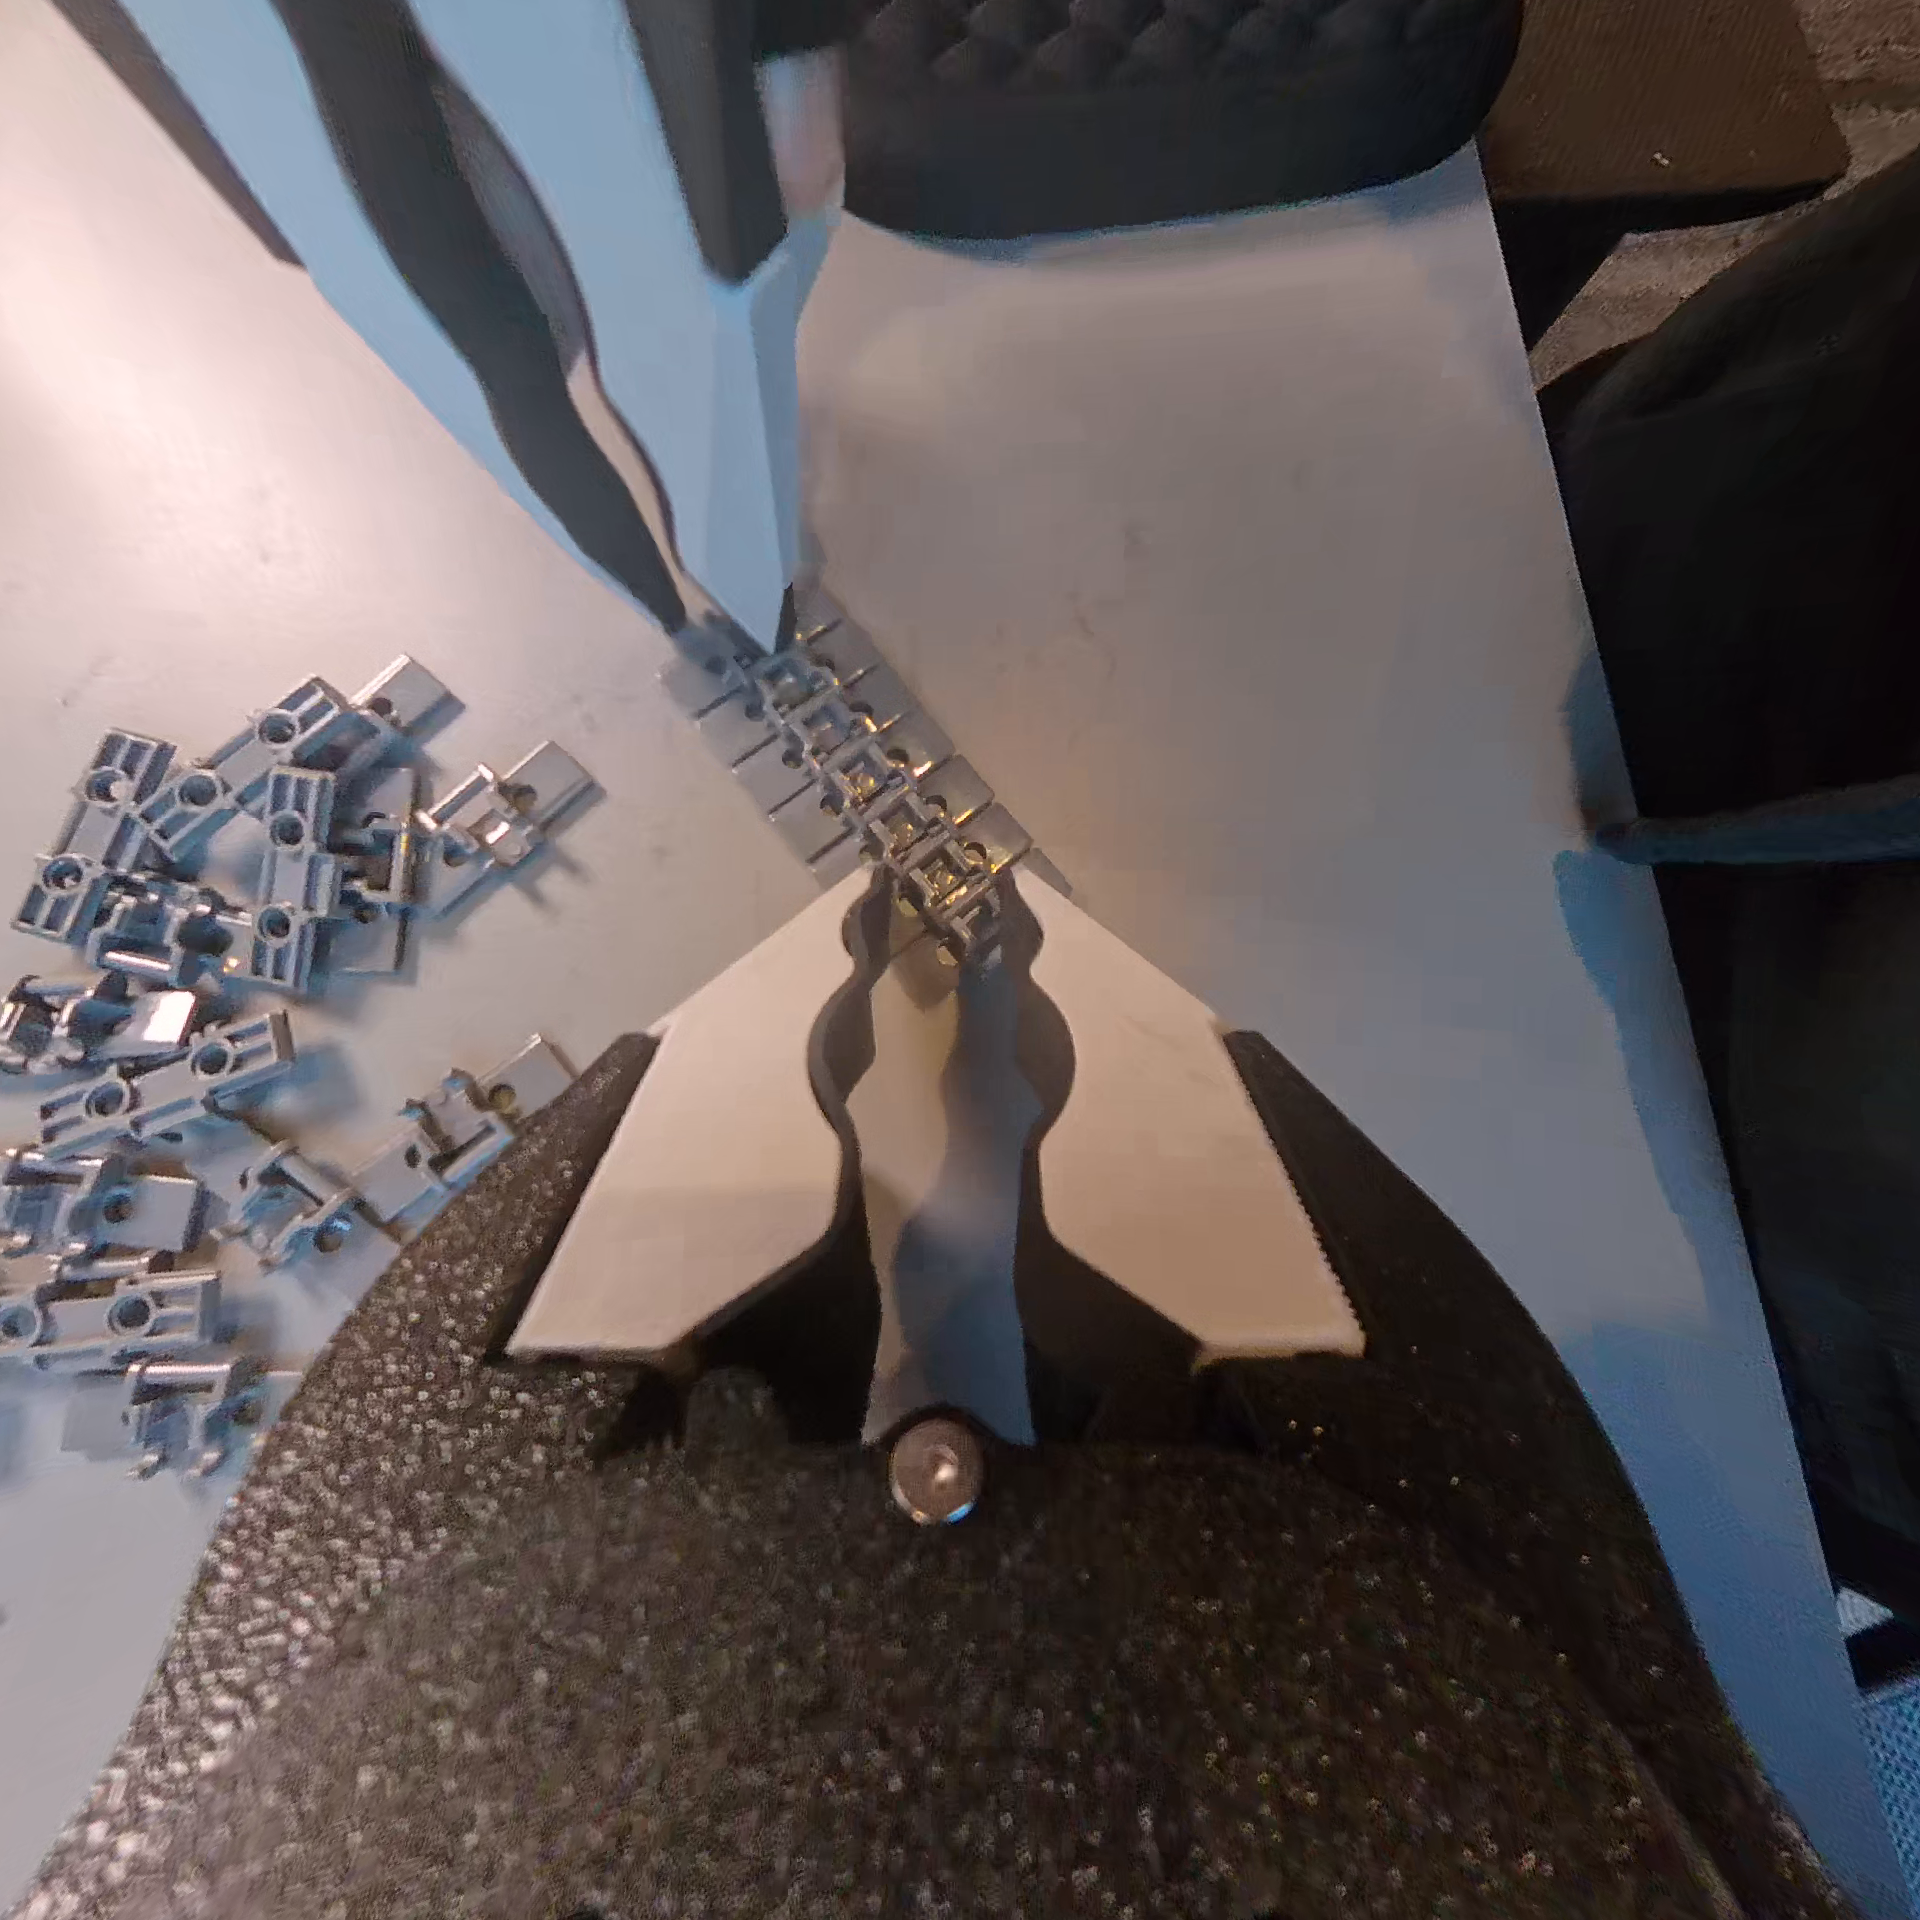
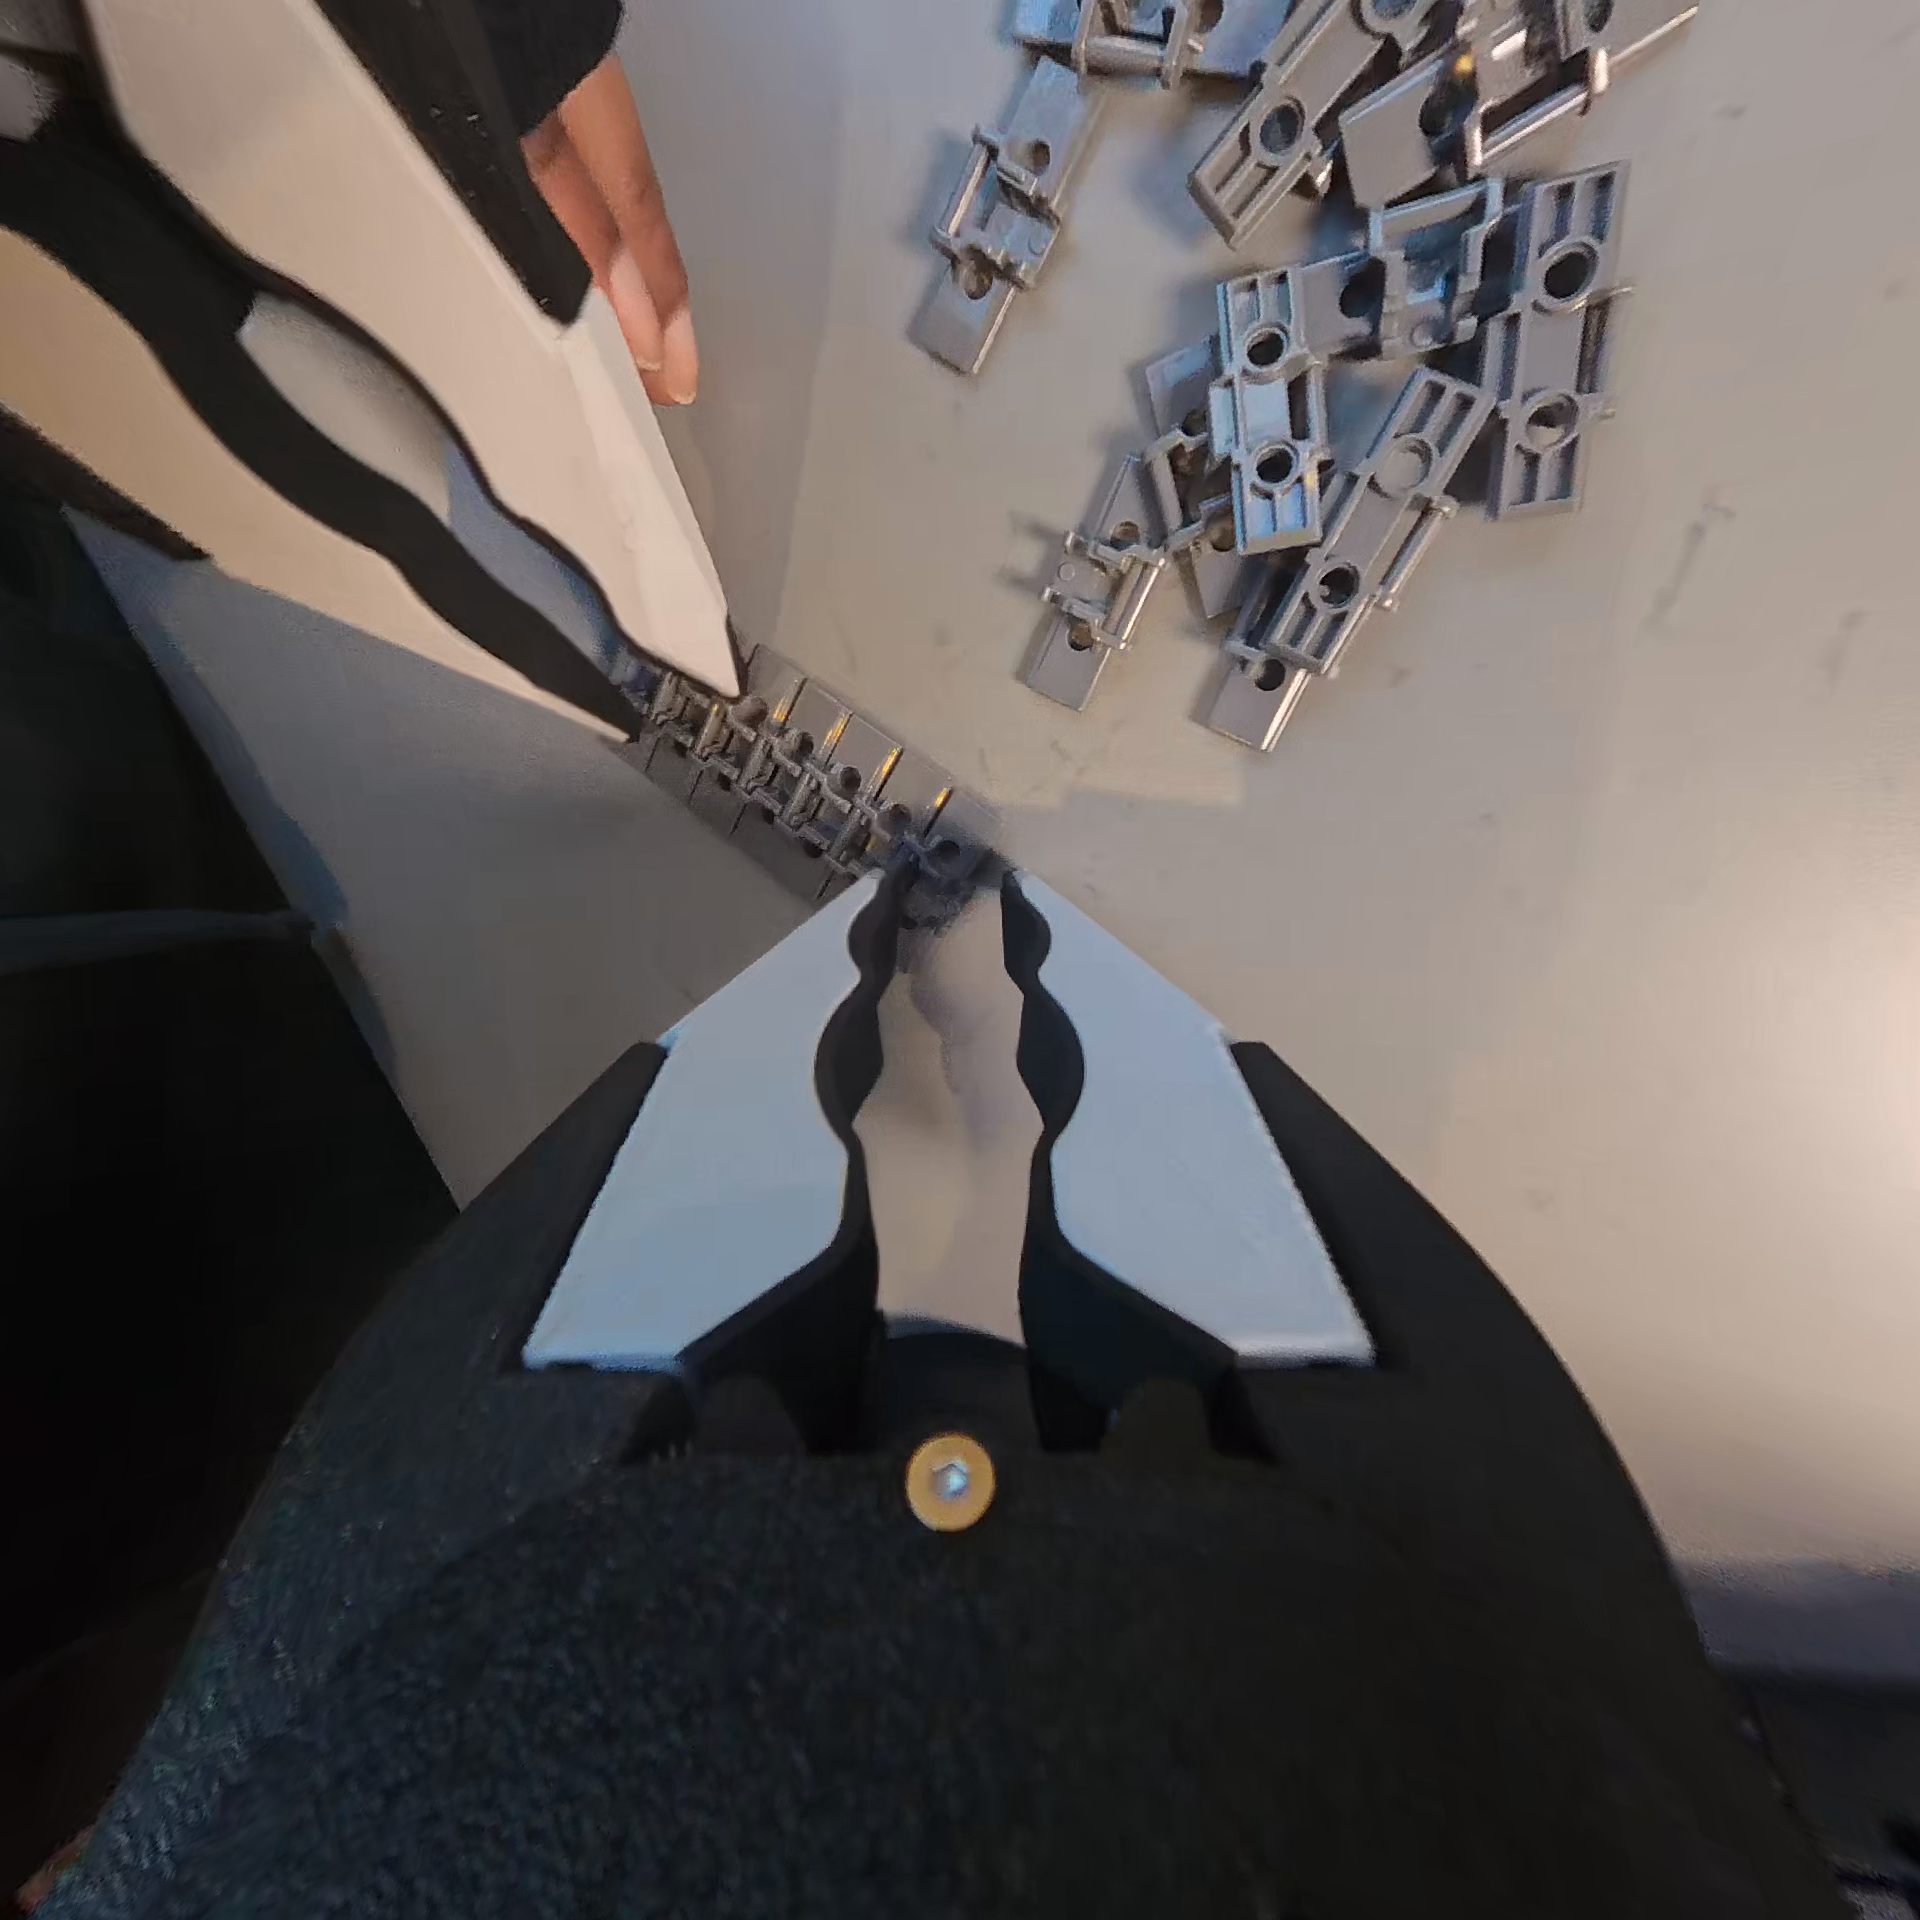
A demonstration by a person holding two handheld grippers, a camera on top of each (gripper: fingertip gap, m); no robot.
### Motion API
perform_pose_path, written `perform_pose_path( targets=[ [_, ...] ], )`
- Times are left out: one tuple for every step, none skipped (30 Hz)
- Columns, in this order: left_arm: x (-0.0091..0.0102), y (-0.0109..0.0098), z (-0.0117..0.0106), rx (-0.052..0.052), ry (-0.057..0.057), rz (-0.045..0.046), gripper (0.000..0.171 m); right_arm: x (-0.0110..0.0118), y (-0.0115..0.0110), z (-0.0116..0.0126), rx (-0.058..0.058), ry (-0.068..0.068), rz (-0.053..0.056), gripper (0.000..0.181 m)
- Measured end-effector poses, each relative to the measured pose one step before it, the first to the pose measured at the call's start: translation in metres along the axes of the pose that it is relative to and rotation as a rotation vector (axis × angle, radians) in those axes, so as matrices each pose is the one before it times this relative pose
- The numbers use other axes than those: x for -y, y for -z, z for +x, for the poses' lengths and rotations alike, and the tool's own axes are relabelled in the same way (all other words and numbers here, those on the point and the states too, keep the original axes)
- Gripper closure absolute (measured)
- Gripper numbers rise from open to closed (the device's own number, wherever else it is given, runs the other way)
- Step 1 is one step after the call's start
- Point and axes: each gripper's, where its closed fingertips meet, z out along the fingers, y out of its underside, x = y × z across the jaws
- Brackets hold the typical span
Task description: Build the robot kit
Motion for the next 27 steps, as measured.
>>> perform_pose_path(
  targets=[
    [-0.00231, 0.00214, -0.00038, -0.0044, -0.0020, -0.00609, 0.152, 0.00357, 0.00158, -0.00255, 0.0215, 0.0000, 0.0619, 0.156],
    [-0.00223, 0.00199, -0.00018, -0.0062, 0.0025, -0.00594, 0.152, 0.00567, 0.00304, -0.00161, 0.0131, -0.0004, 0.0757, 0.155],
    [-0.00193, 0.00205, 0.00004, -0.0078, 0.0075, -0.00567, 0.152, 0.00563, 0.00349, 0.00177, -0.0107, 0.0033, 0.0716, 0.155],
    [-0.00191, 0.00191, 0.00063, -0.0101, 0.0068, -0.00482, 0.152, 0.00478, 0.00286, 0.00508, -0.0345, 0.0097, 0.0584, 0.155],
    [-0.00208, 0.00213, 0.00136, -0.0143, 0.0039, -0.00502, 0.152, 0.00422, 0.00138, 0.00438, -0.0369, 0.0160, 0.0478, 0.155],
    [-0.00219, 0.00264, 0.00142, -0.0168, 0.0039, -0.00358, 0.152, 0.00412, -0.00038, 0.00238, -0.0304, 0.0148, 0.0416, 0.155],
    [-0.00087, 0.00342, 0.00043, -0.0157, 0.0078, 0.00569, 0.151, 0.00405, -0.00222, 0.00049, -0.0223, 0.0099, 0.0350, 0.155],
    [0.00086, 0.00446, -0.00165, -0.0064, 0.0144, 0.01590, 0.150, 0.00386, -0.00372, 0.00012, -0.0234, 0.0080, 0.0278, 0.155],
    [0.00224, 0.00519, -0.00317, -0.0003, 0.0168, 0.02210, 0.148, 0.00287, -0.00463, 0.00027, -0.0250, 0.0116, 0.0172, 0.155],
    [0.00327, 0.00561, -0.00413, 0.0071, 0.0144, 0.02604, 0.148, -0.00001, -0.00553, 0.00213, -0.0347, 0.0120, -0.0065, 0.155],
    [0.00400, 0.00546, -0.00591, 0.0206, 0.0128, 0.02985, 0.148, -0.00101, -0.00561, 0.00347, -0.0382, 0.0158, -0.0149, 0.155],
    [0.00452, 0.00462, -0.00732, 0.0307, 0.0117, 0.03149, 0.146, -0.00132, -0.00535, 0.00223, -0.0242, 0.0161, -0.0161, 0.157],
    [0.00485, 0.00336, -0.00826, 0.0376, 0.0108, 0.03553, 0.144, -0.00134, -0.00403, 0.00093, -0.0105, 0.0161, -0.0143, 0.162],
    [0.00518, 0.00211, -0.00834, 0.0378, 0.0119, 0.04120, 0.142, 0.00189, -0.00025, 0.00114, -0.0082, 0.0336, 0.0054, 0.167],
    [0.00462, 0.00113, -0.00759, 0.0315, 0.0168, 0.04177, 0.141, -0.00103, 0.00081, -0.00298, 0.0231, 0.0345, -0.0138, 0.167],
    [0.00294, 0.00048, -0.00556, 0.0178, 0.0216, 0.03148, 0.140, -0.00036, 0.00249, -0.00354, 0.0276, 0.0430, -0.0054, 0.167],
    [0.00147, 0.00009, -0.00321, 0.0035, 0.0216, 0.01721, 0.140, 0.00160, 0.00438, -0.00272, 0.0153, 0.0665, 0.0119, 0.167],
    [0.00075, -0.00006, -0.00137, -0.0066, 0.0162, 0.00619, 0.140, 0.00181, 0.00564, -0.00369, 0.0132, 0.0924, 0.0107, 0.168],
    [0.00110, -0.00031, 0.00031, -0.0135, 0.0109, 0.00347, 0.140, 0.00111, 0.00624, -0.00583, 0.0181, 0.1098, -0.0001, 0.168],
    [0.00239, -0.00096, 0.00187, -0.0203, 0.0090, 0.00726, 0.140, 0.00348, 0.00646, -0.00603, 0.0121, 0.1058, 0.0077, 0.167],
    [0.00271, -0.00178, 0.00504, -0.0388, 0.0103, 0.00792, 0.141, 0.00653, 0.00605, -0.00523, 0.0106, 0.0770, 0.0185, 0.167],
    [0.00240, -0.00248, 0.00762, -0.0550, 0.0142, 0.00400, 0.144, 0.00802, 0.00568, -0.00509, 0.0166, 0.0550, 0.0231, 0.167],
    [0.00173, -0.00288, 0.00875, -0.0602, 0.0157, -0.00103, 0.146, 0.00837, 0.00565, -0.00239, 0.0022, 0.0511, 0.0253, 0.168],
    [0.00172, -0.00328, 0.00640, -0.0424, 0.0126, 0.00068, 0.147, 0.00734, 0.00544, -0.00131, -0.0020, 0.0465, 0.0214, 0.168],
    [0.00164, -0.00294, 0.00399, -0.0237, 0.0029, 0.00359, 0.148, 0.00596, 0.00476, -0.00235, 0.0081, 0.0336, 0.0136, 0.168],
    [0.00197, -0.00209, 0.00526, -0.0303, -0.0024, 0.00801, 0.151, 0.00451, 0.00401, -0.00052, -0.0046, 0.0272, 0.0082, 0.170],
    [0.00291, -0.00086, 0.00541, -0.0314, 0.0008, 0.01584, 0.156, 0.00224, 0.00327, -0.00066, -0.0049, 0.0268, 0.0002, 0.170]
  ],
)
